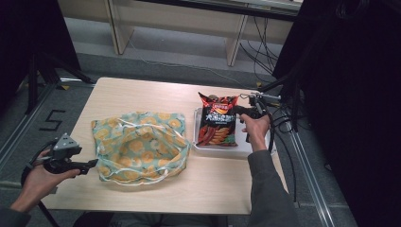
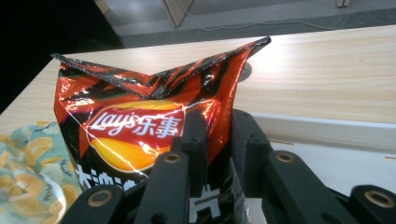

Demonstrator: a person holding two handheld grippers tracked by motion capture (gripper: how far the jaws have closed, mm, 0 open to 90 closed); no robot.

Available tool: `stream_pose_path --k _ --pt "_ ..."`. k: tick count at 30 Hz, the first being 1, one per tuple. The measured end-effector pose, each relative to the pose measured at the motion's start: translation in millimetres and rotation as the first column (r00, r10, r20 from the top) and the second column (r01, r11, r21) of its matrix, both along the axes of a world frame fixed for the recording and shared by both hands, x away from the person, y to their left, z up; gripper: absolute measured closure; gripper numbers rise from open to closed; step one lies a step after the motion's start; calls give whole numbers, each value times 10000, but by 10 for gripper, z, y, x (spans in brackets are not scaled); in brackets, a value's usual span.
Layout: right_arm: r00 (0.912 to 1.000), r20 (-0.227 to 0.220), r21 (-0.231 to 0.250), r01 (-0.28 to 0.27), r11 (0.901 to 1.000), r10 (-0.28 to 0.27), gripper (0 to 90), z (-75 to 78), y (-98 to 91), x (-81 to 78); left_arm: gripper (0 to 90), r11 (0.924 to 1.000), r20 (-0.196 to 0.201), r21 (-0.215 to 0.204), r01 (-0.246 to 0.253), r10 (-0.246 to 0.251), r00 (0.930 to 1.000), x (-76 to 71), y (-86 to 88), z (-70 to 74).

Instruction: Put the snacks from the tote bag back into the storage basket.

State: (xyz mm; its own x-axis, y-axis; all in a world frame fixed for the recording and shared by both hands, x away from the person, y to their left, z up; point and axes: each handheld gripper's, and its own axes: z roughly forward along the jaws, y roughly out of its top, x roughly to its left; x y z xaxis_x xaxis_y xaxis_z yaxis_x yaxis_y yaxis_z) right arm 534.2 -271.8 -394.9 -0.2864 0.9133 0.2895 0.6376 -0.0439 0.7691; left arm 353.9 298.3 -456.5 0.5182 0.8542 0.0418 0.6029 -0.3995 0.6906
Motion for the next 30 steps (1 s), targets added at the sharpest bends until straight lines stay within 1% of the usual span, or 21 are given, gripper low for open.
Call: stream_pose_path --k 2,3,5,7,8,11,12,14,16,17,18,19,20,21,22,23,24,26,27,28,30 --pt "10000 86 35 -22 10000 22 767 -17 5 10 238 10000 56 24 -46 46 10000 -3 -6 -1" --pt "9990 -319 411 340 9986 -327 763 -16 45 -10 238 10000 -3 -5 -5 5 10000 3 -2 1" --pt "9998 96 68 146 9999 -146 754 -52 14 7 238 10000 19 -26 -38 38 10000 2 -1 1" --pt "9999 -31 118 160 9998 -159 750 -58 13 6 238 10000 12 -38 -33 33 10000 2 2 2" --pt "9991 -255 282 348 9990 -341 737 -68 21 0 237 9999 38 -133 -104 104 9999 1 0 0" --pt "9985 -306 333 469 9983 -459 729 -75 8 -13 237 9999 43 -71 -87 87 10000 0 4 4" --pt "9994 -32 -107 331 9994 -331 726 -96 -22 5 236 10000 16 -53 -58 58 10000 1 1 0" --pt "9991 -122 -67 397 9992 -398 722 -89 -15 -5 237 10000 8 20 -21 21 10000 0 1 1" --pt "9995 17 -93 300 9995 -300 701 -83 -30 -16 236 10000 69 25 -64 64 10000 -4 -6 1" --pt "9988 -145 0 466 9989 -466 693 -77 -12 -33 236 10000 8 1 -19 19 10000 0 -1 3" --pt "9982 -125 -134 581 9982 -582 692 -73 -12 -42 236 10000 9 13 -16 16 10000 0 2 4" --pt "9989 -120 -22 455 9990 -456 688 -70 -23 -44 236 10000 9 13 -16 16 10000 0 2 4" --pt "9989 -44 -100 466 9989 -466 685 -73 -29 -42 236 10000 18 -56 -67 67 10000 2 2 0" --pt "9970 -185 112 760 9970 -758 682 -66 -2 -63 236 9999 39 -39 -99 99 9999 0 1 -1" --pt "9970 -185 112 760 9970 -758 682 -66 -2 -63 236 9999 39 -39 -99 99 9999 0 1 -1" --pt "9973 -74 -14 737 9973 -737 677 -56 -7 -79 236 10000 7 -24 -53 53 10000 0 5 1" --pt "9987 291 -142 433 9990 -429 672 -62 -29 -79 236 10000 7 -24 -53 53 10000 0 5 1" --pt "9991 222 -66 356 9993 -355 658 -47 -20 -105 236 9999 -3 -5 -116 116 9999 -1 3 0" --pt "9989 442 -204 194 9996 -184 638 -23 18 -142 236 9999 1 -24 -130 130 9999 -3 3 1" --pt "9989 442 -204 194 9996 -184 638 -23 18 -142 236 9999 1 -24 -130 130 9999 -3 3 1" --pt "9979 574 -337 -276 9991 295 612 49 106 -227 236 9999 70 -16 -106 106 9999 -8 -3 3"
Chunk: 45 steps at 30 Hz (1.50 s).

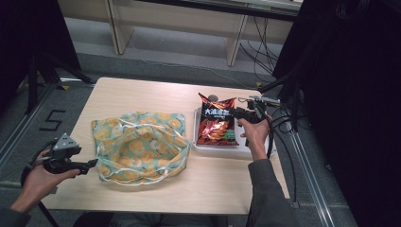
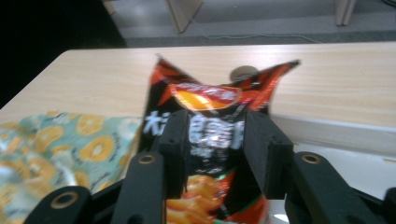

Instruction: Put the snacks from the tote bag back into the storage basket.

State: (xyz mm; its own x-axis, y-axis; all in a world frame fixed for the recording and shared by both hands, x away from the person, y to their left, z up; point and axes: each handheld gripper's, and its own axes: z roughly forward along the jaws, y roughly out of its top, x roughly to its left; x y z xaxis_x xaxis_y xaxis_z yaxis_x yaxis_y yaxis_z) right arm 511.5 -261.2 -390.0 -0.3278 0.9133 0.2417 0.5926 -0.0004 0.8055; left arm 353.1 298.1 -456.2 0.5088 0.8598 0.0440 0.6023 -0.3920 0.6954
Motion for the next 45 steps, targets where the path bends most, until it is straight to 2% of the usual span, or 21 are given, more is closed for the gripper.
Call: stream_pose_path --k 5,7,10,11,13,15,16,17,18,19,25,29,30,35,36,37,39,40,42,43,45 --pt "9958 374 -290 -821 9962 831 578 81 177 -136 236 9999 -38 -40 111 -111 9999 -9 -12 11" --pt "9953 415 -83 -872 9962 874 571 111 250 -211 236 10000 -13 -38 73 -73 10000 -10 -13 11" --pt "9893 870 -226 -1158 9930 1173 559 101 307 -274 236 9998 78 -164 -105 106 9999 -13 -19 6" --pt "9901 818 -203 -1125 9934 1138 554 97 341 -310 236 9994 132 -311 -161 165 9998 -15 -28 1" --pt "9888 876 -127 -1201 9927 1207 549 67 387 -359 236 10000 69 -85 -12 13 10000 -23 -17 21" --pt "9870 628 -390 -1457 9886 1479 540 44 424 -384 236 9999 97 -79 106 -105 9999 -28 -24 33" --pt "9812 1012 -479 -1602 9859 1643 539 19 435 -375 235 9999 129 -112 74 -72 9999 -34 -37 35" --pt "9865 680 -153 -1485 9888 1492 534 17 475 -409 235 9999 170 -161 38 -35 9998 -39 -50 35" --pt "9852 682 -90 -1568 9876 1570 529 3 492 -415 235 9999 149 -91 108 -106 9998 -42 -52 40" --pt "9808 751 -236 -1786 9836 1799 526 -12 490 -410 234 9998 176 -144 128 -125 9998 -47 -58 41" --pt "9804 635 -140 -1859 9825 1864 501 -7 562 -491 232 9996 253 -179 240 -236 9994 -60 -73 62" --pt "9720 877 -281 -2163 9759 2180 494 -28 588 -521 229 9997 215 -81 235 -233 9995 -65 -77 73" --pt "9707 868 -279 -2225 9745 2241 492 -32 600 -533 229 9994 285 -310 123 -114 9995 -65 -96 60" --pt "9730 717 -109 -2193 9756 2195 479 -78 641 -586 225 9994 346 -319 99 -88 9994 -62 -102 52" --pt "9675 815 -272 -2378 9709 2393 478 -85 626 -576 224 9995 326 -298 113 -104 9994 -62 -100 54" --pt "9722 673 -167 -2235 9746 2241 475 -90 643 -593 224 9996 266 -245 135 -128 9996 -65 -96 62" --pt "9720 480 -160 -2296 9732 2301 471 -88 657 -612 221 9994 300 -301 142 -133 9995 -63 -95 61" --pt "9677 660 -272 -2421 9699 2434 471 -97 652 -608 221 9994 300 -301 142 -133 9995 -63 -95 61" --pt "9681 678 -193 -2406 9704 2413 470 -102 661 -621 220 9994 314 -329 142 -132 9994 -62 -93 63" --pt "9690 443 -108 -2430 9700 2432 466 -98 672 -644 220 9996 246 -158 249 -245 9994 -61 -80 74" --pt "9640 607 -281 -2574 9659 2587 459 -117 675 -642 217 9997 256 -134 204 -200 9995 -65 -82 78"
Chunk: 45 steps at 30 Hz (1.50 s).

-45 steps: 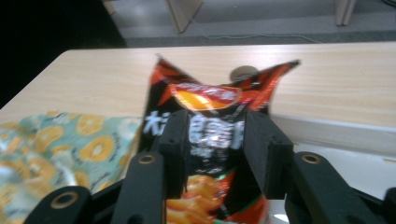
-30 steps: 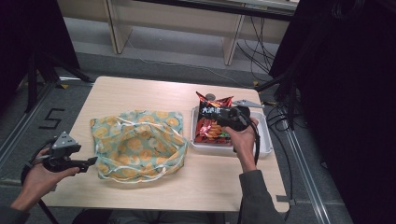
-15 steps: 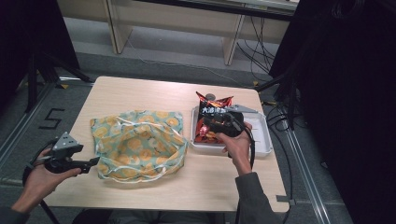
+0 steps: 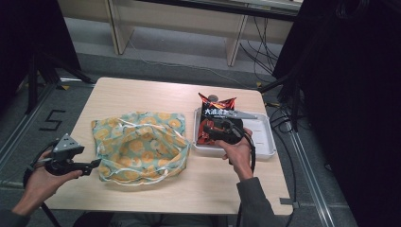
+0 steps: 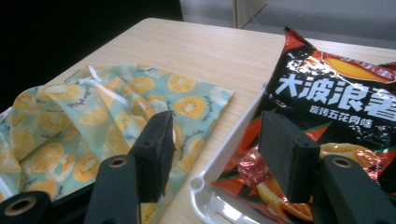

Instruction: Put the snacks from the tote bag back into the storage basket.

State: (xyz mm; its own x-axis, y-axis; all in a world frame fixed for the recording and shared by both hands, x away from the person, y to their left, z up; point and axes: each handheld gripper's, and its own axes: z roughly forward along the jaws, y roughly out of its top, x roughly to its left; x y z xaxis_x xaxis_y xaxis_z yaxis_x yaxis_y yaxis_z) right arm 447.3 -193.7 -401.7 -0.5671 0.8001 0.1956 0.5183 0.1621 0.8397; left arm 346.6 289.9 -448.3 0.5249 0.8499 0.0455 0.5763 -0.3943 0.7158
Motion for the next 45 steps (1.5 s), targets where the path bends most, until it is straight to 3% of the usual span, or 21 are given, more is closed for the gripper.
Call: stream_pose_path --k 3,4,5,7,10,12,15,18,19,21,22,24,25,30,33,35,36,39,41,43,45 --pt "9999 -85 87 67 9999 -67 438 -3 27 -46 216 9994 70 -322 -107 110 9999 -3 -16 -12" --pt "9999 127 73 12 10000 -13 428 -15 24 -43 216 9995 66 -294 -115 117 9999 -6 -17 -7" --pt "9998 -163 244 138 9996 -134 425 -12 43 -72 215 9999 70 -127 -55 56 10000 -8 -11 -1" --pt "9998 -148 190 93 9998 -90 423 -26 44 -98 214 9998 69 -174 29 -27 10000 -10 -14 -2" --pt "9996 243 -2 -106 9999 106 418 -63 33 -97 213 9999 38 -154 71 -70 10000 -7 -27 -7" --pt "9999 -66 179 -84 9998 85 417 -74 57 -123 213 9999 -23 -149 79 -79 10000 -15 -34 1" --pt "9999 -120 146 -108 9998 110 416 -94 80 -142 213 9996 40 -252 124 -123 9999 -16 -37 -2" --pt "9996 125 -136 -245 9996 247 415 -92 77 -151 213 9996 29 -250 153 -152 9999 -15 -38 -4" --pt "9998 -21 153 -207 9997 208 414 -101 100 -167 213 9996 32 -247 149 -148 9999 -15 -39 -5" --pt "9996 147 25 -258 9997 258 413 -112 96 -160 212 9996 24 -189 186 -186 9998 -15 -39 -4" --pt "9995 -35 136 -306 9994 306 410 -117 115 -183 211 9997 31 -209 157 -157 9999 -18 -44 -2" --pt "9992 158 -130 -371 9992 373 410 -127 108 -178 211 9997 33 -203 158 -157 9999 -19 -45 -2" --pt "9993 -195 26 -326 9995 327 406 -123 127 -205 211 9997 28 -184 181 -181 9998 -19 -46 -1" --pt "9986 13 -90 -528 9986 528 404 -167 137 -227 211 9996 31 -211 164 -164 9999 -19 -54 -10" --pt "9987 -204 114 -464 9989 466 405 -169 165 -279 211 9996 26 -218 161 -160 9999 -23 -64 -12" --pt "9974 55 -57 -716 9974 716 405 -188 159 -275 211 9995 32 -191 257 -257 9997 -23 -67 -7" --pt "9981 -254 85 -560 9984 562 405 -185 175 -306 211 9991 109 -416 78 -74 9999 -28 -91 -17" --pt "9967 -60 -161 -806 9966 806 404 -216 167 -312 211 9997 56 -84 236 -236 9997 -35 -84 -2" --pt "9965 -305 -126 -783 9969 779 405 -227 182 -345 211 9988 155 -477 140 -132 9998 -34 -109 -23" --pt "9958 -205 -273 -894 9956 888 404 -244 184 -359 211 9992 54 -166 369 -368 9993 -36 -88 -9" --pt "9955 -271 -267 -916 9954 909 404 -261 190 -381 211 9993 61 -166 324 -323 9995 -42 -96 -6"
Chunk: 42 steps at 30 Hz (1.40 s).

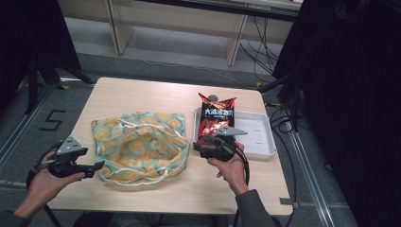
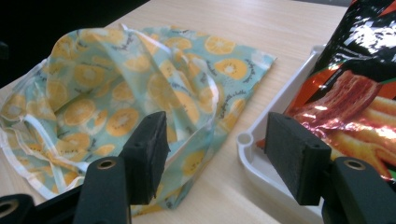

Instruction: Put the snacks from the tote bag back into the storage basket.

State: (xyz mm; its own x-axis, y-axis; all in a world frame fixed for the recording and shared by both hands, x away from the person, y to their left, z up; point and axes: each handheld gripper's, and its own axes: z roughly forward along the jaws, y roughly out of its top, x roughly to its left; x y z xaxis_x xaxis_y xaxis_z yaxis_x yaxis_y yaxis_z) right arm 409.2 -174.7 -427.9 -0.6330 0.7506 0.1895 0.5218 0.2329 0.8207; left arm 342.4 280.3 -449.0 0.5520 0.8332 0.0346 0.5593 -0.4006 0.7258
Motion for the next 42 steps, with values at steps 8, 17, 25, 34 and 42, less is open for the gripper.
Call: stream_pose_path --k 8,17,25,34,42 --pt "9989 -340 -489 -329 9983 313 397 -71 -2 -158 212 9996 90 -235 -139 141 9999 -38 -33 -2" --pt "9957 -381 -633 -863 9943 840 371 -131 -16 -366 211 9997 103 -254 45 -42 9999 -107 -26 1" --pt "9930 -813 -835 -929 9922 862 354 -175 -20 -522 211 9995 91 -235 197 -195 9998 -161 -92 -63" --pt "9911 -1027 -1275 -974 9870 845 349 -241 -39 -604 212 9995 -89 151 289 -288 9995 -163 -80 -70" --pt "9922 -865 -1316 -1010 9861 901 347 -247 -51 -584 211 9998 2 -136 119 -119 9999 -159 -101 -103"
